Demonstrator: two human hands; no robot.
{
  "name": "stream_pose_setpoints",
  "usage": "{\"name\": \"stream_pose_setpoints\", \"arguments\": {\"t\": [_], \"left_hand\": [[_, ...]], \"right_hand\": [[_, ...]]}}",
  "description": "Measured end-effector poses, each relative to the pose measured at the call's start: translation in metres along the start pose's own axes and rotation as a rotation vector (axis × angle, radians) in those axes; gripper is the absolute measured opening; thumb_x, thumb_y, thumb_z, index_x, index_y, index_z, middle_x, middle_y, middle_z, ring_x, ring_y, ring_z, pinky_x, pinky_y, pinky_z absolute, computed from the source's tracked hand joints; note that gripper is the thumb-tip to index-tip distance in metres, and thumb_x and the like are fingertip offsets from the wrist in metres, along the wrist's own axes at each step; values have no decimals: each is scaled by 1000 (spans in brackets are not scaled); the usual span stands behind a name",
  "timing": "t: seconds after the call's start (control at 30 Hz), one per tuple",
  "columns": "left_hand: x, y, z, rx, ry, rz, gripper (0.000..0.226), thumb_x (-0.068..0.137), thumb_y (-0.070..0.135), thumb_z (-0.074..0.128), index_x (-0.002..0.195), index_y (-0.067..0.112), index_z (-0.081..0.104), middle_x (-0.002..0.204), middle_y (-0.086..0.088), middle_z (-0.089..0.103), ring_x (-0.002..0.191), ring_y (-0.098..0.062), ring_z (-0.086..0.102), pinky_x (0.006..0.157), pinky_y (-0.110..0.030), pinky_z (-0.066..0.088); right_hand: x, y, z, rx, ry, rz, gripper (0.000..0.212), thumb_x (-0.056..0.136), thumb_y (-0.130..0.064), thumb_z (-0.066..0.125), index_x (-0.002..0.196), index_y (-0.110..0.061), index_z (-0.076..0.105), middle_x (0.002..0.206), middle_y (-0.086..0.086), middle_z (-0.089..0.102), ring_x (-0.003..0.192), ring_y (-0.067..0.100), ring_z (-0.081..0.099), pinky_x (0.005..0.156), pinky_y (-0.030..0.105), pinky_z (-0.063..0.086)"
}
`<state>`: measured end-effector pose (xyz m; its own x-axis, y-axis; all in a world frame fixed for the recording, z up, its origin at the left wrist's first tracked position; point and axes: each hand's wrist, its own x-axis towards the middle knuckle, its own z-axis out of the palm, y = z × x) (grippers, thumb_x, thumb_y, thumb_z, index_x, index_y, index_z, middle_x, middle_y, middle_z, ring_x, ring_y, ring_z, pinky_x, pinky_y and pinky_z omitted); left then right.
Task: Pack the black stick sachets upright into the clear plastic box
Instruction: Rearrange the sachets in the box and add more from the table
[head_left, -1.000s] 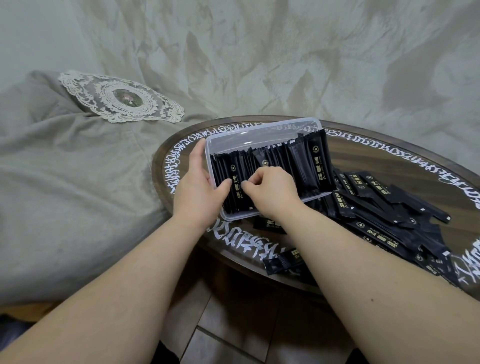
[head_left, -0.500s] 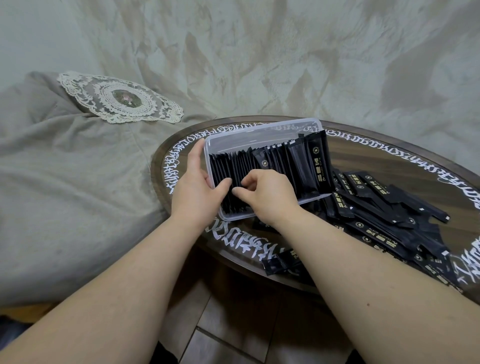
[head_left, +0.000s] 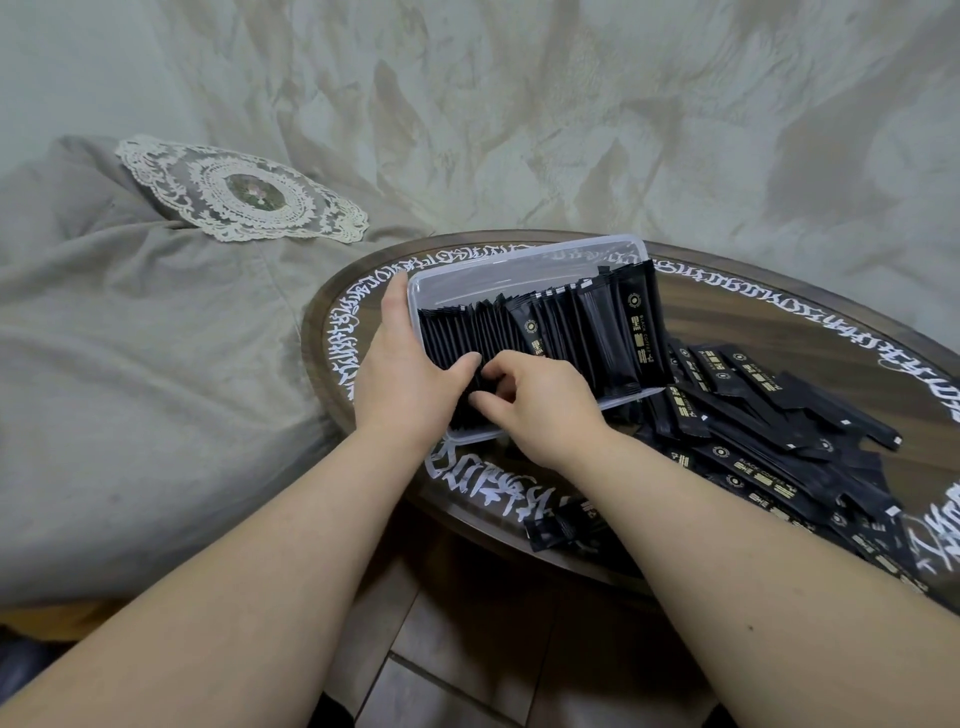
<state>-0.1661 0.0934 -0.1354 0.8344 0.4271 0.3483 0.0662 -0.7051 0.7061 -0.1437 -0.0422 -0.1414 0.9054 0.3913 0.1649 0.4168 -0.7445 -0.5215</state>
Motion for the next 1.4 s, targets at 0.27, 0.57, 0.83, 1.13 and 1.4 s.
{"name": "stream_pose_setpoints", "arguments": {"t": [0.27, 0.57, 0.83, 1.13, 1.4], "left_hand": [[-2, 1, -3, 26, -15, 22, 98, 78, 37, 76, 151, 29, 11, 141, -1, 50, 122, -29, 52, 95, -36, 41], [-3, 2, -3, 22, -22, 22, 98, 78, 35, 77, 151, 28, 12, 143, -2, 49, 124, -29, 51, 98, -37, 41], [-3, 1, -4, 38, -21, 24, 97, 78, 35, 76, 150, 28, 12, 142, -1, 49, 123, -29, 52, 96, -37, 41], [-2, 1, -5, 46, -24, 28, 97, 78, 36, 76, 151, 27, 12, 143, -2, 48, 124, -29, 51, 96, -37, 42], [-2, 1, -4, 41, -21, 35, 98, 77, 36, 76, 151, 27, 13, 142, -1, 48, 124, -28, 51, 96, -37, 41]], "right_hand": [[-6, 21, -33, -60, 370, 95, 10, 88, -33, 60, 92, -24, 60, 83, -6, 59, 82, 20, 59, 75, 32, 47], [-11, 37, -44, -239, 361, 378, 66, 78, -55, 67, 123, -17, 38, 122, 5, 47, 100, 33, 57, 71, 34, 35], [-4, 35, -41, -227, 315, 407, 47, 85, -50, 62, 115, -15, 49, 114, 6, 59, 104, 31, 58, 74, 35, 41], [-3, 38, -43, -168, 351, 436, 35, 89, -42, 57, 110, -13, 56, 106, 8, 63, 100, 32, 58, 71, 31, 36], [-3, 17, -43, -12, 505, 226, 28, 86, -41, 61, 102, -18, 59, 96, -1, 63, 90, 23, 58, 73, 30, 38]]}}
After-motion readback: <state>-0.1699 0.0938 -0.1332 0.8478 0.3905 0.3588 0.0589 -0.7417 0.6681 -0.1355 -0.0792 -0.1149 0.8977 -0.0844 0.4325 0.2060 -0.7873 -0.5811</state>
